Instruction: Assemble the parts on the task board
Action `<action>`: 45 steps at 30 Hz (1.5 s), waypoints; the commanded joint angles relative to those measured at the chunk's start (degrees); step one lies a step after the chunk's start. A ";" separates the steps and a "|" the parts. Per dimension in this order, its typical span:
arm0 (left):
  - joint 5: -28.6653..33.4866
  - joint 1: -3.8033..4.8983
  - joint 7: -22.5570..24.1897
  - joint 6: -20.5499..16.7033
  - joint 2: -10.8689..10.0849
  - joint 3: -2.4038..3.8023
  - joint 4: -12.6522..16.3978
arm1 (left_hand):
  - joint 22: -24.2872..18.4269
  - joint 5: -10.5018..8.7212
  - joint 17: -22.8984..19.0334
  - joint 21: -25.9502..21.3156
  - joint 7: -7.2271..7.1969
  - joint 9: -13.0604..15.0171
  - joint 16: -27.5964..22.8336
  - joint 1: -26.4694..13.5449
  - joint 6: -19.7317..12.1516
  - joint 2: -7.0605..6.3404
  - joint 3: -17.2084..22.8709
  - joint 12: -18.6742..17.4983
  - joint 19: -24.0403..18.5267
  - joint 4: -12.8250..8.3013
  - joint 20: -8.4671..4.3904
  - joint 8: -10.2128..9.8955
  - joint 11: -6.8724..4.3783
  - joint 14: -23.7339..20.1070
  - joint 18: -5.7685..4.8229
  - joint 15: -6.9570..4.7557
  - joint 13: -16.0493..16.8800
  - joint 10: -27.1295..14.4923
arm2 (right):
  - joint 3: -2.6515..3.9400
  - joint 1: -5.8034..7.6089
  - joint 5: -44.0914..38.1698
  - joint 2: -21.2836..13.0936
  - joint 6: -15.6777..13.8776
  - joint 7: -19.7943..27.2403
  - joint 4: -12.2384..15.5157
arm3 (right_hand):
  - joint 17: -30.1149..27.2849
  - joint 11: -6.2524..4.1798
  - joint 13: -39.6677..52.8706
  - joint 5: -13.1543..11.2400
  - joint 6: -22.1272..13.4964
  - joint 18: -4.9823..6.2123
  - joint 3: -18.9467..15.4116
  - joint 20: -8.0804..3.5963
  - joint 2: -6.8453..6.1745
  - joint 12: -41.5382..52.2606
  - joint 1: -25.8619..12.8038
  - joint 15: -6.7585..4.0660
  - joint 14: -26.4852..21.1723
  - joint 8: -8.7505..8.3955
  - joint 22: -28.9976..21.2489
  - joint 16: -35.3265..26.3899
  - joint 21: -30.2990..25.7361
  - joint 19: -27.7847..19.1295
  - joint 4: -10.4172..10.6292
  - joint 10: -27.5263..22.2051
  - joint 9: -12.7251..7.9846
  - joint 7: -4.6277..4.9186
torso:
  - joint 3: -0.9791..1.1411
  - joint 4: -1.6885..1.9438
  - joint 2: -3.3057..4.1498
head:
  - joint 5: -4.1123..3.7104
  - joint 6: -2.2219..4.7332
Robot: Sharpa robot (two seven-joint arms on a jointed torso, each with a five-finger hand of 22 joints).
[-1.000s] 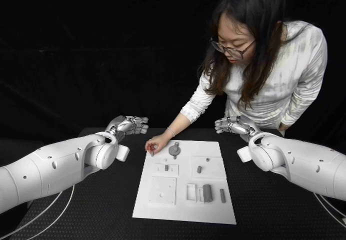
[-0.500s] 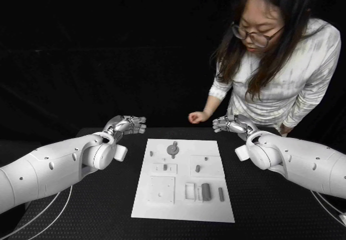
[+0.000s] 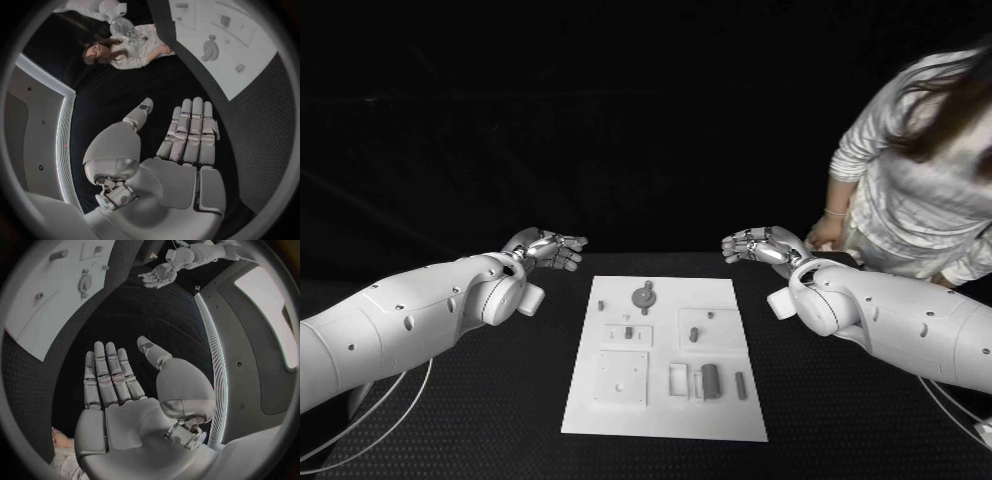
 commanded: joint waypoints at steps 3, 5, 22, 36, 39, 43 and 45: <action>-15.36 1.37 -11.90 9.46 2.64 0.00 -4.74 | 0.74 -0.44 3.97 1.72 -0.82 0.65 2.69 -2.43 2.43 0.15 0.06 1.25 5.26 1.76 -2.17 0.56 -1.83 4.54 0.49 -2.49 2.26 3.77 | 0.04 0.00 -3.16 0.46 1.57 -0.46 -0.54 | -0.10 -0.06 0.04 -0.11 0.29 0.49 -0.36 0.13 -0.51 -0.26 0.14 0.31 0.17 0.36 0.02 0.30 -0.34 0.27 0.11 0.43 -0.08 0.50 | 0.08 0.02 0.07 | 0.00 -0.13; -18.13 1.87 -13.30 11.43 3.73 0.00 -6.40 | 1.51 -0.45 6.09 2.67 -1.21 0.87 4.94 -2.91 3.64 0.72 -0.17 1.97 7.42 1.94 -3.22 0.66 -2.73 5.82 0.52 -3.57 3.79 5.51 | 0.05 0.00 -3.26 0.63 1.60 -0.47 -0.80 | -0.10 -0.05 0.04 -0.11 0.28 0.48 -0.39 0.13 -0.54 -0.27 0.11 0.32 0.16 0.36 0.02 0.31 -0.35 0.26 0.13 0.44 -0.09 0.51 | 0.05 -0.01 0.06 | -0.02 -0.26; -35.91 4.71 -22.60 26.08 13.23 -1.02 -16.60 | 7.67 -0.29 11.78 5.73 -1.86 2.34 14.83 -5.60 5.78 2.22 -0.24 2.97 11.64 2.60 -7.27 -1.62 -4.54 6.84 -0.64 -6.78 14.77 8.03 | 0.79 1.15 -4.34 2.52 2.04 -0.51 -2.91 | -0.14 -0.04 0.03 -0.11 0.25 0.47 -0.53 0.15 -0.61 -0.34 -0.10 0.35 0.11 0.34 0.01 0.30 -0.36 0.22 0.22 0.44 -0.13 0.53 | 0.60 0.29 1.02 | -0.19 -0.72; -39.16 4.69 -23.82 27.84 18.36 -3.12 -21.29 | 8.61 -0.51 11.07 4.86 -1.29 2.31 15.01 -7.65 4.47 1.67 -0.74 1.60 10.58 2.89 -6.97 -3.13 -4.03 5.49 -0.71 -6.39 16.88 6.74 | 1.74 3.22 -4.61 4.13 2.01 -0.16 -3.94 | -0.19 -0.02 0.00 -0.08 0.14 0.45 -0.60 0.14 -0.60 -0.45 -0.21 0.39 0.00 0.28 -0.01 0.27 -0.38 0.13 0.25 0.40 -0.19 0.57 | 1.34 0.69 2.39 | -0.66 -0.61; -39.26 4.60 -23.62 28.17 19.09 -3.23 -22.30 | 8.76 -0.51 10.97 4.76 -1.25 2.17 15.07 -7.67 4.11 1.71 -0.63 1.36 10.50 2.79 -6.91 -3.46 -3.95 5.37 -0.68 -6.33 17.14 6.53 | 1.92 3.62 -4.82 4.34 1.97 -0.12 -3.84 | -0.20 -0.01 0.00 -0.08 0.12 0.45 -0.62 0.14 -0.61 -0.47 -0.23 0.40 -0.02 0.27 -0.01 0.27 -0.39 0.10 0.25 0.39 -0.20 0.59 | 1.55 0.74 2.80 | -0.91 -0.60; -39.40 4.14 -23.00 28.64 19.95 -3.68 -23.68 | 8.90 -0.51 10.89 4.66 -1.17 2.16 15.12 -7.49 4.30 1.87 -0.44 1.18 10.41 2.57 -6.85 -3.47 -3.87 5.21 -0.67 -6.28 17.39 6.37 | 2.20 4.22 -5.10 4.56 1.89 -0.07 -3.56 | -0.22 -0.01 0.00 -0.08 0.10 0.44 -0.64 0.14 -0.62 -0.49 -0.26 0.41 -0.04 0.26 -0.01 0.26 -0.39 0.08 0.26 0.39 -0.21 0.61 | 1.83 0.77 3.44 | -1.15 -0.45; -39.40 3.93 -22.75 28.44 20.24 -3.84 -24.05 | 8.98 -0.49 10.85 4.61 -1.19 2.12 15.16 -7.32 4.30 2.01 -0.29 1.10 10.38 2.40 -6.83 -3.54 -3.87 5.15 -0.66 -6.25 17.55 6.34 | 2.30 4.54 -5.22 4.59 1.82 -0.05 -3.37 | -0.22 0.00 -0.01 -0.08 0.09 0.44 -0.65 0.14 -0.63 -0.50 -0.28 0.41 -0.05 0.26 -0.01 0.26 -0.39 0.06 0.26 0.39 -0.22 0.61 | 1.96 0.80 3.69 | -1.29 -0.35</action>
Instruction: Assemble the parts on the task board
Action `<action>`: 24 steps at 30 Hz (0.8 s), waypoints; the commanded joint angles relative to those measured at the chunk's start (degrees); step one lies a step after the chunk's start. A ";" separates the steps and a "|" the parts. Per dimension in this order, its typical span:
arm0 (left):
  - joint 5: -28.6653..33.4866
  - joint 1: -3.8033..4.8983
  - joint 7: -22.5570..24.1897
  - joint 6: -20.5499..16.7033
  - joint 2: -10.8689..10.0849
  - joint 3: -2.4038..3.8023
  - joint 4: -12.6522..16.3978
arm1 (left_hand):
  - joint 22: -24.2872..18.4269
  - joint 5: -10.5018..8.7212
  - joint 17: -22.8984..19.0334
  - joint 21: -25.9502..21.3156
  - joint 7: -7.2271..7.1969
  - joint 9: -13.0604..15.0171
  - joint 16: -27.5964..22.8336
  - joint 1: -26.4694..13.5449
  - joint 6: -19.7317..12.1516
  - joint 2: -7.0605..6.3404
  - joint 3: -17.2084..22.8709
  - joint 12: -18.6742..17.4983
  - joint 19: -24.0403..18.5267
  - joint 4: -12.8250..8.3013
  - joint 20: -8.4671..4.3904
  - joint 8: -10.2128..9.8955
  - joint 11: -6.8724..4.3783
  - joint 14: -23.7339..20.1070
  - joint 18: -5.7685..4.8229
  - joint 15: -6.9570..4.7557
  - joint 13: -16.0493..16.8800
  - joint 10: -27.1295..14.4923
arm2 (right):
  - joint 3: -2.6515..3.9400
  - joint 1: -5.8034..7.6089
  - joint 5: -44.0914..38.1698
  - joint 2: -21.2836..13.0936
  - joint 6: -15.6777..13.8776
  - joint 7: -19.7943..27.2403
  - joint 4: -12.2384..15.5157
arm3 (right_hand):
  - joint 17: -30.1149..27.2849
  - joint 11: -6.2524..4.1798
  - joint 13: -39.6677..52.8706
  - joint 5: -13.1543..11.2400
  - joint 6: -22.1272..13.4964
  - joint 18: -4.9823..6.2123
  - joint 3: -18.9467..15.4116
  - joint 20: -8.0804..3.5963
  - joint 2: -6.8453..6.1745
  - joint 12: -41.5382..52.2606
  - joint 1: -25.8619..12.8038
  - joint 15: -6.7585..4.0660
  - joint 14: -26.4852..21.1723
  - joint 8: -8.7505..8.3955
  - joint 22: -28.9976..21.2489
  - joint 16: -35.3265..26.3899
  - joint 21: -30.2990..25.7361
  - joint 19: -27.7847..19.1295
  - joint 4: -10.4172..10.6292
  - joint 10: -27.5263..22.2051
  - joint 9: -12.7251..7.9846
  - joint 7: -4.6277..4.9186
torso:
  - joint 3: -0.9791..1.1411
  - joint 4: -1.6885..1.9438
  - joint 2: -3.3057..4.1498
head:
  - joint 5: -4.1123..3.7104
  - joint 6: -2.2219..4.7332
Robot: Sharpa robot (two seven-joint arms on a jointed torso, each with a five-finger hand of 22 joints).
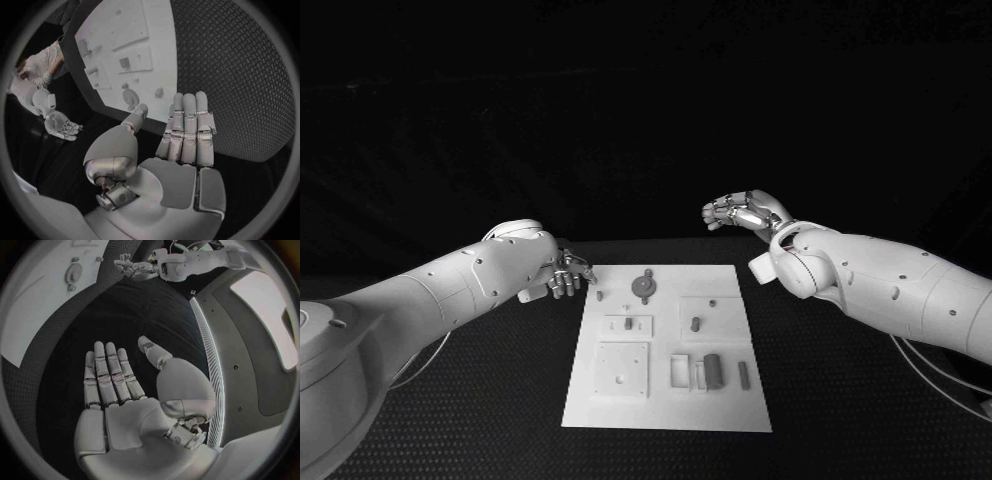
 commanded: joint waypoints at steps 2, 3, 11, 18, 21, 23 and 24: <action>-1.04 -0.47 1.14 0.58 0.57 -0.24 -0.57 | 0.16 -0.12 -0.13 -0.34 0.01 -0.11 0.42 -0.09 -0.03 0.23 0.32 -0.43 -0.60 -0.51 0.02 -0.32 0.05 -0.54 -0.64 0.01 0.26 -0.44 | 0.19 0.65 -1.12 0.08 0.60 0.73 0.54 | -0.08 0.00 0.00 -0.08 0.08 0.43 -0.34 0.15 -0.40 -0.29 -0.05 0.42 -0.06 0.26 -0.01 0.26 -0.39 0.05 -0.06 0.39 -0.08 0.63 | 0.46 0.10 1.01 | -0.37 0.26; -1.04 -0.61 1.37 0.19 0.69 -0.26 -0.67 | 0.21 -0.11 -0.16 -0.36 -0.04 -0.13 0.45 0.00 0.00 0.27 0.39 -0.48 -0.61 -0.60 0.04 -0.34 0.05 -0.56 -0.64 0.02 0.34 -0.47 | 0.23 0.80 -1.16 0.07 0.59 0.72 0.63 | -0.08 0.00 0.00 -0.08 0.08 0.43 -0.34 0.14 -0.41 -0.30 -0.06 0.42 -0.07 0.25 -0.01 0.26 -0.40 0.05 -0.06 0.39 -0.08 0.63 | 0.51 0.13 1.19 | -0.47 0.32; -1.14 -0.86 2.37 -2.01 1.40 -0.31 -1.29 | 0.59 -0.01 -0.34 -0.44 -0.31 -0.22 0.73 0.73 0.19 0.49 1.00 -0.93 -0.45 -1.39 0.06 -0.48 0.07 -0.51 -0.60 0.01 0.88 -0.71 | 0.39 1.67 -1.40 0.04 0.18 0.58 1.13 | -0.11 0.01 -0.01 -0.07 0.04 0.42 -0.35 0.14 -0.42 -0.34 -0.07 0.44 -0.13 0.23 -0.01 0.24 -0.40 -0.01 -0.06 0.37 -0.11 0.65 | 0.81 0.30 2.21 | -1.07 0.46; -0.83 -0.83 3.40 -3.11 1.61 -0.28 -0.91 | 0.78 0.00 -0.43 -0.45 -0.29 -0.15 0.91 0.80 0.74 0.76 1.25 -1.03 -0.25 -1.49 0.03 -0.30 0.04 -0.34 -0.58 -0.04 1.15 -0.55 | 0.47 1.84 -1.45 0.01 0.12 0.54 1.30 | -0.12 0.02 -0.01 -0.07 0.03 0.42 -0.34 0.14 -0.43 -0.36 -0.06 0.44 -0.14 0.23 -0.01 0.24 -0.40 -0.02 -0.07 0.37 -0.11 0.65 | 0.98 0.37 2.72 | -1.45 0.59; -0.58 -0.82 3.80 -3.10 1.81 -0.27 -0.90 | 0.82 0.01 -0.46 -0.45 -0.29 -0.15 0.96 0.82 0.80 0.76 1.28 -1.06 -0.20 -1.54 0.02 -0.30 0.03 -0.29 -0.57 -0.06 1.21 -0.51 | 0.50 1.89 -1.51 0.15 0.12 0.54 1.30 | -0.12 0.02 -0.01 -0.07 0.02 0.42 -0.35 0.14 -0.45 -0.37 -0.06 0.45 -0.16 0.23 -0.01 0.23 -0.40 -0.04 -0.08 0.37 -0.12 0.66 | 1.04 0.36 2.75 | -1.43 0.61; -0.16 -0.82 3.95 -3.28 1.97 -0.27 -0.91 | 0.83 0.01 -0.47 -0.45 -0.30 -0.16 0.97 0.81 0.81 0.76 1.29 -1.08 -0.19 -1.55 0.02 -0.30 0.04 -0.28 -0.57 -0.07 1.23 -0.52 | 0.50 1.92 -1.54 0.29 0.19 0.49 1.26 | -0.13 0.02 -0.01 -0.06 0.02 0.42 -0.35 0.14 -0.45 -0.38 -0.05 0.45 -0.17 0.22 -0.01 0.23 -0.40 -0.05 -0.08 0.37 -0.13 0.66 | 1.08 0.36 2.80 | -1.48 0.63; -0.15 -0.83 4.06 -3.20 2.08 -0.27 -0.96 | 0.84 0.00 -0.48 -0.46 -0.29 -0.16 0.97 0.78 0.82 0.76 1.29 -1.09 -0.18 -1.54 0.02 -0.31 0.04 -0.27 -0.57 -0.07 1.25 -0.52 | 0.51 1.93 -1.54 0.32 0.21 0.49 1.29 | -0.13 0.02 -0.01 -0.06 0.02 0.41 -0.35 0.14 -0.45 -0.39 -0.05 0.45 -0.17 0.22 -0.01 0.23 -0.40 -0.05 -0.08 0.37 -0.13 0.66 | 1.08 0.36 2.81 | -1.49 0.62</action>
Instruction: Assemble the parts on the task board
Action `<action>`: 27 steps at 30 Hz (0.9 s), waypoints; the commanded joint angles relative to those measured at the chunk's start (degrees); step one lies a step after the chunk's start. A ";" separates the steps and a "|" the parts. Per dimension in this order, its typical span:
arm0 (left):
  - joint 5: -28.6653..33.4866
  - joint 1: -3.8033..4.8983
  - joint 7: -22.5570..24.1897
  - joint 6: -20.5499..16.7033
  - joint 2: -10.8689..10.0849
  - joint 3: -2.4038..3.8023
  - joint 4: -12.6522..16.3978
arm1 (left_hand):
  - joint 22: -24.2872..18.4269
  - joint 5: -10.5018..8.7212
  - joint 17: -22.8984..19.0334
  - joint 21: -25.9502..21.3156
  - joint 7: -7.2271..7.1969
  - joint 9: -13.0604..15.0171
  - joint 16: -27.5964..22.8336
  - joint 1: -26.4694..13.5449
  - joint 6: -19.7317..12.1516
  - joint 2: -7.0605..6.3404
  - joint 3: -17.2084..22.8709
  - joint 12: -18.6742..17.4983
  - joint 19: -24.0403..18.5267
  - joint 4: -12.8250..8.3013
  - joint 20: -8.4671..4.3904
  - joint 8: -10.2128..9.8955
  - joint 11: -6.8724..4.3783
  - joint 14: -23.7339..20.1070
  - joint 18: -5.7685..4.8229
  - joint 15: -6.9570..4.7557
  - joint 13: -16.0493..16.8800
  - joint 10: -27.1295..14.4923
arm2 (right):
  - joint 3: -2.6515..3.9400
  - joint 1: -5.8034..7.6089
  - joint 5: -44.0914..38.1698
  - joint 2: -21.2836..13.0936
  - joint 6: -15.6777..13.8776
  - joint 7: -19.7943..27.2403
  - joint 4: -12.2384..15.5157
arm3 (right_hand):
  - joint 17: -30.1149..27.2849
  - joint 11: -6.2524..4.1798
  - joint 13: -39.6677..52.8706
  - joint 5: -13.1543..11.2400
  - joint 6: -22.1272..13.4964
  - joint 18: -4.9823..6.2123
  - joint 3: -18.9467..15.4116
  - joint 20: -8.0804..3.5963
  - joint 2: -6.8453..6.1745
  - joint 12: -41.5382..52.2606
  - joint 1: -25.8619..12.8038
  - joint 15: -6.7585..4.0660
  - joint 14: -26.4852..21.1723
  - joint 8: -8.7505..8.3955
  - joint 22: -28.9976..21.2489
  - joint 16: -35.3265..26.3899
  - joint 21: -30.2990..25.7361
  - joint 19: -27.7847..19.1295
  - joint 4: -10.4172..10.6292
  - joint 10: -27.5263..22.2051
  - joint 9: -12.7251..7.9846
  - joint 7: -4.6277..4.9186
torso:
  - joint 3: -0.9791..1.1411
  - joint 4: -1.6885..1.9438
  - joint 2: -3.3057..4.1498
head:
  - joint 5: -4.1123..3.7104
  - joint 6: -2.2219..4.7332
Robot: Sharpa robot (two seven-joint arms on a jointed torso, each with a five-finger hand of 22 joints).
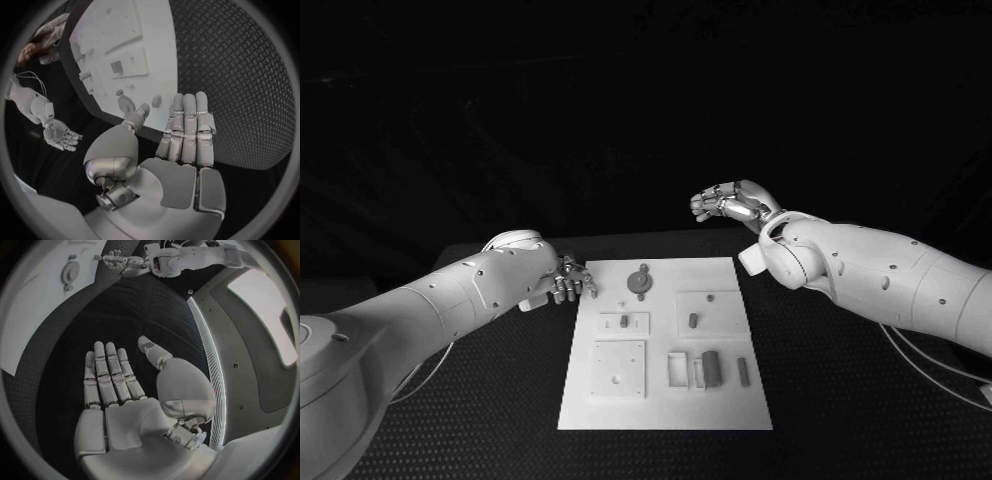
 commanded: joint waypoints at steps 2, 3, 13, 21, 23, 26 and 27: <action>0.73 0.05 1.79 -0.99 0.53 0.03 -0.05 | 0.13 0.00 -0.12 -0.24 0.13 -0.04 0.29 0.10 0.42 0.15 0.09 -0.33 0.05 -0.32 -0.19 -0.05 0.05 -0.10 -0.58 -0.23 0.14 -0.13 | 0.06 0.10 -0.67 0.25 0.31 0.48 0.18 | -0.09 0.02 -0.01 -0.06 0.01 0.41 -0.35 0.14 -0.45 -0.39 -0.06 0.25 0.03 0.22 -0.01 0.23 -0.18 -0.06 -0.08 0.37 -0.09 0.66 | 0.14 0.03 0.18 | -0.12 0.07; 0.75 0.05 1.81 -0.99 0.57 0.03 -0.10 | 0.15 -0.01 -0.13 -0.24 0.13 -0.06 0.30 0.02 0.42 0.13 0.08 -0.37 0.07 -0.29 -0.20 -0.07 0.06 -0.08 -0.58 -0.23 0.16 -0.15 | 0.06 0.11 -0.67 0.27 0.31 0.48 0.19 | -0.09 0.02 -0.01 -0.06 0.01 0.41 -0.35 0.14 -0.46 -0.40 -0.06 0.26 0.02 0.22 -0.01 0.23 -0.18 -0.06 -0.08 0.37 -0.09 0.66 | 0.15 0.02 0.19 | -0.13 0.08; 0.75 -0.01 2.08 -0.65 1.22 0.02 -1.22 | 0.27 0.00 -0.23 -0.29 0.17 -0.09 0.40 0.02 0.47 0.24 0.24 -0.59 0.19 -0.35 -0.26 -0.14 0.10 0.00 -0.55 -0.29 0.30 -0.21 | 0.07 0.32 -0.70 0.39 0.32 0.48 0.44 | -0.11 0.02 -0.01 -0.06 0.01 0.41 -0.35 0.14 -0.47 -0.43 -0.05 0.26 0.01 0.23 -0.01 0.24 -0.17 -0.09 -0.08 0.38 -0.10 0.67 | 0.26 0.07 0.34 | -0.49 0.18; 0.77 -0.23 2.66 -0.49 1.80 0.02 -1.58 | 0.49 0.01 -0.37 -0.35 0.15 -0.10 0.58 0.42 0.73 0.81 0.63 -0.80 0.36 -0.73 -0.31 -0.14 0.07 0.15 -0.55 -0.36 0.57 -0.03 | 0.12 0.55 -0.77 0.34 0.29 0.49 0.95 | -0.12 0.02 -0.01 -0.06 0.01 0.40 -0.35 0.14 -0.50 -0.45 -0.05 0.27 0.00 0.23 -0.01 0.25 -0.16 -0.11 -0.08 0.40 -0.12 0.67 | 0.31 0.10 0.47 | -0.86 0.01; 0.79 -0.27 2.72 -1.04 1.89 0.02 -1.62 | 0.60 0.00 -0.40 -0.35 -0.07 -0.10 0.72 0.47 0.85 0.99 0.70 -0.96 0.51 -0.87 -0.34 -0.13 0.04 0.31 -0.55 -0.42 0.65 -0.03 | 0.13 0.62 -0.78 0.31 0.27 0.48 1.07 | -0.12 0.02 -0.01 -0.06 0.01 0.40 -0.35 0.14 -0.50 -0.45 -0.05 0.27 0.00 0.23 -0.01 0.25 -0.16 -0.11 -0.08 0.40 -0.12 0.67 | 0.29 0.16 0.47 | -1.10 -0.08; 0.79 -0.29 2.82 -1.40 1.93 0.03 -1.77 | 0.79 0.00 -0.44 -0.31 -0.17 -0.20 1.00 0.61 0.64 1.11 0.77 -1.33 0.84 -1.22 -0.46 -0.35 0.09 0.61 -0.51 -0.55 0.72 -0.14 | 0.13 0.68 -0.81 0.32 0.30 0.47 1.18 | -0.13 0.02 -0.01 -0.06 0.01 0.40 -0.35 0.13 -0.50 -0.46 -0.05 0.27 0.00 0.23 -0.01 0.25 -0.16 -0.11 -0.08 0.41 -0.12 0.67 | 0.29 0.15 0.49 | -1.14 -0.13; 0.79 -0.29 2.83 -1.39 1.93 0.03 -1.83 | 0.83 0.00 -0.45 -0.31 -0.20 -0.21 1.04 0.65 0.62 1.19 0.81 -1.41 0.90 -1.30 -0.48 -0.39 0.10 0.66 -0.51 -0.58 0.74 -0.16 | 0.14 0.70 -0.81 0.29 0.30 0.47 1.24 | -0.13 0.02 -0.01 -0.06 0.01 0.40 -0.35 0.13 -0.51 -0.46 -0.05 0.27 0.00 0.23 -0.01 0.26 -0.16 -0.11 -0.08 0.41 -0.12 0.67 | 0.29 0.15 0.50 | -1.13 -0.13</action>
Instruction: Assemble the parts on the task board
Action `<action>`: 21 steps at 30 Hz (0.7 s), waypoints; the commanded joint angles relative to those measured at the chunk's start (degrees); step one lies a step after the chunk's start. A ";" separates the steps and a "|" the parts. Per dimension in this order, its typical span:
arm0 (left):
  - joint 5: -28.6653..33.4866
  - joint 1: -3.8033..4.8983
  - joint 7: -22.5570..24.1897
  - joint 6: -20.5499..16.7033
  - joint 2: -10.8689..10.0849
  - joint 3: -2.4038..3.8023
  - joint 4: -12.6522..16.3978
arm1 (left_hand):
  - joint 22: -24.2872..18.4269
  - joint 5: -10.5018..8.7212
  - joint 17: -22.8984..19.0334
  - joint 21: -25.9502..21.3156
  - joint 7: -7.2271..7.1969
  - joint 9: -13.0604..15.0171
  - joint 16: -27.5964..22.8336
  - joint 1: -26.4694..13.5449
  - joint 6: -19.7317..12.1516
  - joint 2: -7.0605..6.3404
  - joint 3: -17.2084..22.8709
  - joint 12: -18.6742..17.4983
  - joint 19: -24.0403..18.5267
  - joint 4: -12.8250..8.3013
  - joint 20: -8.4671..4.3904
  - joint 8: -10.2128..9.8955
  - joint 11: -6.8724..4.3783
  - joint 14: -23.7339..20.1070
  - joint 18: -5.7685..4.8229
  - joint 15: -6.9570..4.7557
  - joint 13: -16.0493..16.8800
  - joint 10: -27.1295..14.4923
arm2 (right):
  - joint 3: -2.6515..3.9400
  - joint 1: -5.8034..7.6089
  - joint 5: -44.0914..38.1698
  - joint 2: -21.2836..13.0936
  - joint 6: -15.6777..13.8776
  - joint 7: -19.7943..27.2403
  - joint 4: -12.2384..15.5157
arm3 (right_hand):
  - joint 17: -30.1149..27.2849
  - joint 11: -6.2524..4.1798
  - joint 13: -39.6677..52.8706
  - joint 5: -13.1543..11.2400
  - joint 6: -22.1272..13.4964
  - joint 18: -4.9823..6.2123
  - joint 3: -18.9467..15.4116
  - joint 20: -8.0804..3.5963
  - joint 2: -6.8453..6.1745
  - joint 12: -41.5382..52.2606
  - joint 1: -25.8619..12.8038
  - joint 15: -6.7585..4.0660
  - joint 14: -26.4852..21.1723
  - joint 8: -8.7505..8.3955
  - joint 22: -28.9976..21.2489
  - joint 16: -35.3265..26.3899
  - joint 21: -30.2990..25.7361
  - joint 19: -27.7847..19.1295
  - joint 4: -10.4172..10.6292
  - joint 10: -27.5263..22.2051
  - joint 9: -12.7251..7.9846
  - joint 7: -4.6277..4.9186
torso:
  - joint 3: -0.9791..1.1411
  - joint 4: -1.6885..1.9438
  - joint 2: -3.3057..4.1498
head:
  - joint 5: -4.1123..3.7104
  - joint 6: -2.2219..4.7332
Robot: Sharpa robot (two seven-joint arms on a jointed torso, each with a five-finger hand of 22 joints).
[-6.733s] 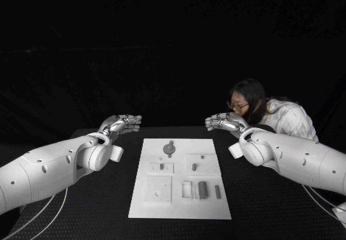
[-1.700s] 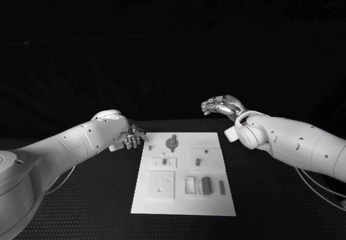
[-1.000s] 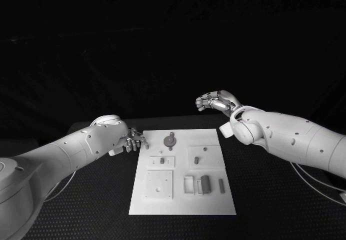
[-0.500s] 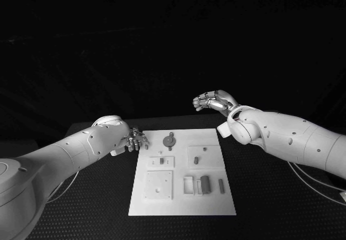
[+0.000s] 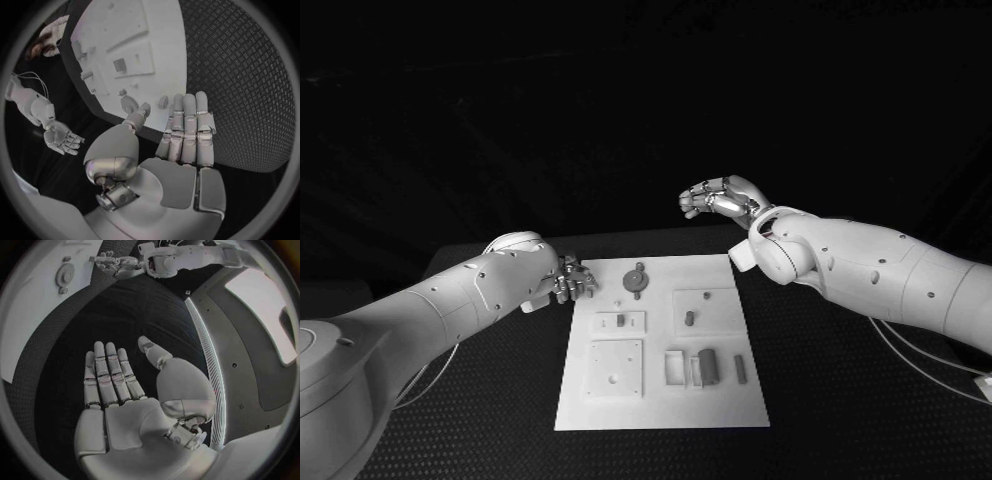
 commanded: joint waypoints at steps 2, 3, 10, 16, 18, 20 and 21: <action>0.39 0.01 1.10 -0.49 0.15 0.03 -0.21 | 0.13 0.00 -0.11 -0.33 -0.13 -0.07 0.48 0.14 0.06 0.66 0.07 -0.35 0.42 -0.66 0.01 -0.41 0.12 0.37 -0.51 -0.28 0.10 -0.18 | 0.06 0.12 -0.58 0.00 0.31 0.50 0.28 | -0.09 0.02 -0.01 -0.06 0.01 0.40 -0.35 0.13 -0.51 -0.25 -0.05 0.27 0.00 0.23 0.00 0.26 -0.16 -0.12 -0.08 0.41 -0.08 0.67 | 0.01 0.07 0.02 | -0.12 -0.11; 0.40 0.01 1.06 -0.39 0.16 0.04 -0.30 | 0.14 0.00 -0.12 -0.33 -0.13 -0.07 0.49 0.15 0.08 0.68 0.08 -0.37 0.44 -0.67 0.00 -0.41 0.12 0.38 -0.52 -0.29 0.11 -0.16 | 0.06 0.14 -0.59 -0.01 0.31 0.50 0.32 | -0.09 0.02 -0.01 -0.06 0.01 0.40 -0.35 0.13 -0.52 -0.25 -0.04 0.27 0.00 0.23 0.00 0.26 -0.16 -0.12 -0.08 0.41 -0.08 0.67 | 0.02 0.07 0.02 | -0.12 -0.13; 0.40 -0.05 1.14 0.48 0.45 0.02 -0.80 | 0.31 0.00 -0.21 -0.39 -0.06 -0.01 0.66 0.35 0.56 1.09 0.23 -0.57 0.63 -1.01 -0.07 -0.25 0.09 0.51 -0.54 -0.36 0.26 0.08 | 0.10 0.28 -0.60 -0.04 0.30 0.52 0.75 | -0.10 0.02 -0.01 -0.06 0.01 0.40 -0.35 0.13 -0.53 -0.26 -0.05 0.27 0.00 0.24 0.00 0.27 -0.15 -0.12 -0.07 0.43 -0.09 0.67 | 0.09 0.07 0.17 | -0.18 -0.28; 0.40 -0.23 1.27 0.58 0.59 0.03 -0.82 | 0.41 0.00 -0.26 -0.43 -0.02 0.02 0.77 0.39 0.81 1.28 0.27 -0.69 0.74 -1.16 -0.11 -0.18 0.06 0.60 -0.56 -0.40 0.35 0.23 | 0.18 0.47 -0.60 -0.13 0.28 0.51 1.19 | -0.11 0.02 0.00 -0.06 0.02 0.40 -0.35 0.13 -0.54 -0.28 -0.05 0.27 -0.01 0.25 0.00 0.28 -0.14 -0.13 -0.06 0.44 -0.10 0.67 | 0.10 0.10 0.22 | -0.39 -0.48; 0.40 -0.24 1.32 0.48 0.63 0.04 -0.91 | 0.42 0.00 -0.27 -0.43 -0.01 0.02 0.78 0.38 0.83 1.29 0.27 -0.71 0.76 -1.17 -0.12 -0.18 0.06 0.60 -0.56 -0.41 0.36 0.24 | 0.19 0.50 -0.60 -0.12 0.27 0.51 1.28 | -0.11 0.02 0.00 -0.06 0.02 0.40 -0.35 0.13 -0.54 -0.28 -0.05 0.27 -0.01 0.25 0.00 0.28 -0.14 -0.13 -0.06 0.45 -0.10 0.67 | 0.11 0.12 0.25 | -0.45 -0.53; 0.40 -0.24 1.36 0.48 0.72 0.04 -1.06 | 0.44 0.00 -0.28 -0.44 0.00 0.02 0.79 0.35 0.85 1.28 0.25 -0.73 0.77 -1.18 -0.11 -0.18 0.07 0.61 -0.57 -0.41 0.37 0.26 | 0.21 0.53 -0.60 -0.10 0.27 0.51 1.36 | -0.12 0.02 0.00 -0.06 0.03 0.40 -0.35 0.13 -0.54 -0.29 -0.05 0.27 -0.01 0.25 0.00 0.28 -0.14 -0.13 -0.06 0.45 -0.10 0.67 | 0.14 0.10 0.22 | -0.47 -0.56; 0.40 -0.24 1.37 0.48 0.78 0.04 -1.16 | 0.44 0.00 -0.28 -0.44 0.01 0.02 0.80 0.34 0.86 1.29 0.25 -0.74 0.78 -1.18 -0.12 -0.18 0.07 0.62 -0.57 -0.41 0.38 0.27 | 0.22 0.54 -0.60 -0.08 0.27 0.51 1.39 | -0.12 0.02 0.00 -0.06 0.03 0.40 -0.35 0.13 -0.54 -0.29 -0.05 0.27 -0.01 0.25 0.00 0.28 -0.14 -0.13 -0.06 0.45 -0.10 0.67 | 0.15 0.10 0.26 | -0.49 -0.55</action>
